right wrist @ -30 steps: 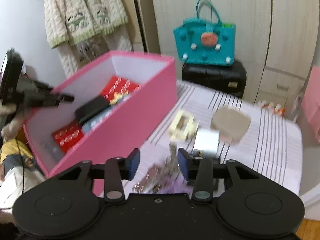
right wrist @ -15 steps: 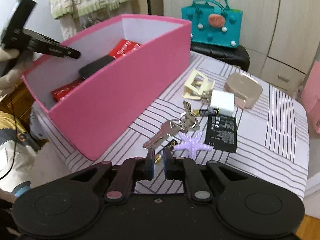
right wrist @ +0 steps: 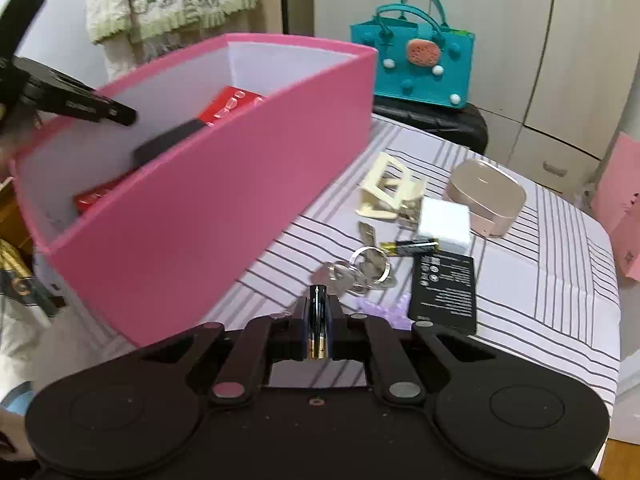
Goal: Organize rigid objects
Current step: 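Grasp the small battery with the right gripper and drop it in the box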
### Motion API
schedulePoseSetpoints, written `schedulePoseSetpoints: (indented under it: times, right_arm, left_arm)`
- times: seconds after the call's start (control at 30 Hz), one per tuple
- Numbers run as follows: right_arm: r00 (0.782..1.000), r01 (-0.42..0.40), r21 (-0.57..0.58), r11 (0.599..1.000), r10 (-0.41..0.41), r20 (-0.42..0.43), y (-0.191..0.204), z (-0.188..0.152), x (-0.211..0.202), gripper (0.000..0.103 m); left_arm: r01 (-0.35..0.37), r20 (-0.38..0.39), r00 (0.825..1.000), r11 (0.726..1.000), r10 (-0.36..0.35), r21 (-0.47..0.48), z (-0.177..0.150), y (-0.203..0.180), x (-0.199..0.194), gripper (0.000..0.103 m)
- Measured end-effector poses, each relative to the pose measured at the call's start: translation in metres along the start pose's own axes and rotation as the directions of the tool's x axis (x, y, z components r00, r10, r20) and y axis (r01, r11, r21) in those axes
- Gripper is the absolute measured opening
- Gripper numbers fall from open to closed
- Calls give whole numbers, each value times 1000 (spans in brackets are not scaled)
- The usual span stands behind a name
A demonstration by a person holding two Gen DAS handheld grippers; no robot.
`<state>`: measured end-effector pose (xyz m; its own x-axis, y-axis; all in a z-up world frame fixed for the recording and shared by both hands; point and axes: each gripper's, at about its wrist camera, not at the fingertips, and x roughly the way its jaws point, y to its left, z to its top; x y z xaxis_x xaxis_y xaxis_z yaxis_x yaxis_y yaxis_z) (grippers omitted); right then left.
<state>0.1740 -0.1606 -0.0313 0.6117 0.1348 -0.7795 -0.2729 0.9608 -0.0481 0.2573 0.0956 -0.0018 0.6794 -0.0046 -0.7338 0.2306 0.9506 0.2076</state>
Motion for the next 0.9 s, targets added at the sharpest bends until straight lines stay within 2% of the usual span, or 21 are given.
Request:
schedulePoseSetpoints:
  times: [0.1,0.27,0.37,0.5,0.67,0.8,0.9]
  right_arm:
    - [999,26,-10,1000,-25,34,1,5,-12,10]
    - [994,13,-21,1000,-11,111,0,31,-36,9]
    - [980,21,-52,998,-10,200,7,51,-48,9]
    - [959,-70,-58,996,83,273,18,79,-45,7]
    - [958,-139,-80,987,155,240,27,109,-16,4]
    - [961,-148,-31,989,151,230,16,126,1,4]
    - [960,-169,19,986,160,231,5,124,-2,4]
  left_arm:
    - [-2,0,1000,1000,2,0,0,0,0,7]
    - [-4,-1,1000,1000,4,3,0,0,0,7]
    - [-3,-1,1000,1000,3,2,0,1,0,7]
    - [-1,-1,1000,1000,1,-2,-1,1,-1,7]
    - [-7,-8,1000,1000,7,8,0,1,1,7]
    - [-2,-7,1000,1000,2,2,0,1,1,7]
    - [1,-7,1000,1000,-1,2,-1,1,1,7]
